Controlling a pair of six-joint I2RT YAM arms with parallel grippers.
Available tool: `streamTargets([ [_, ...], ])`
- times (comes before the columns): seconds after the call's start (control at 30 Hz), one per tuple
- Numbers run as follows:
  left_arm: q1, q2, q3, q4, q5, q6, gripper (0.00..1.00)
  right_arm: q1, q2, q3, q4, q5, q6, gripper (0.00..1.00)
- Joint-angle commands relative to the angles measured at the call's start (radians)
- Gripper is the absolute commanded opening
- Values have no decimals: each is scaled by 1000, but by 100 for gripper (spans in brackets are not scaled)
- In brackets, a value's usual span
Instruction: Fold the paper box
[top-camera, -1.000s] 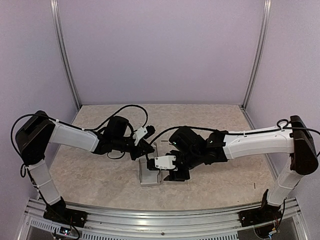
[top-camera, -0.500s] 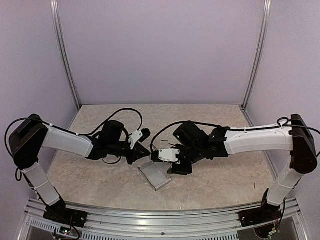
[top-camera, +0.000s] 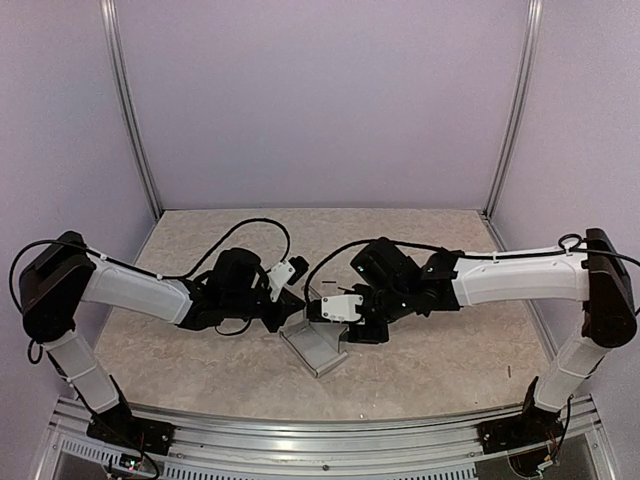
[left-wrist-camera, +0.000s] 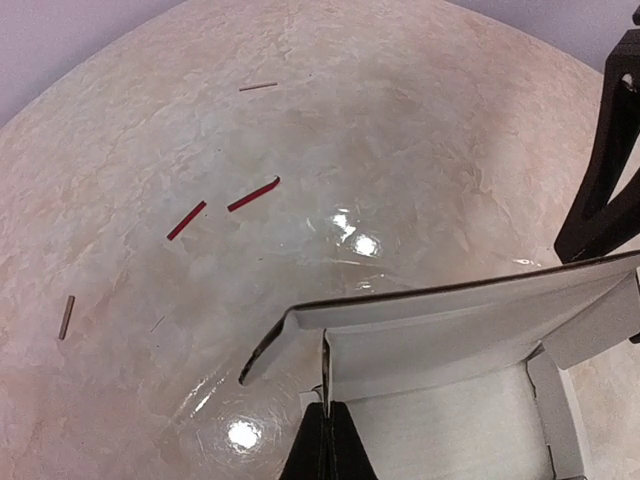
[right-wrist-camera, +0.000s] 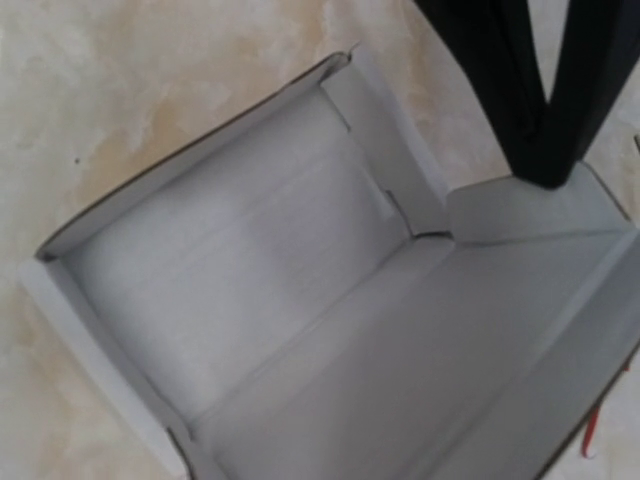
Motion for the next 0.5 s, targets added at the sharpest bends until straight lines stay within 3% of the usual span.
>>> streamTargets([
  [0.0,-31,17,12,-7,-70,-37,0,-10,-32,-14,4,40,-33,52],
  [0.47,-117,-109,-170,73,-245,-94,0,66,-40,-5,-26,29,-69,47],
])
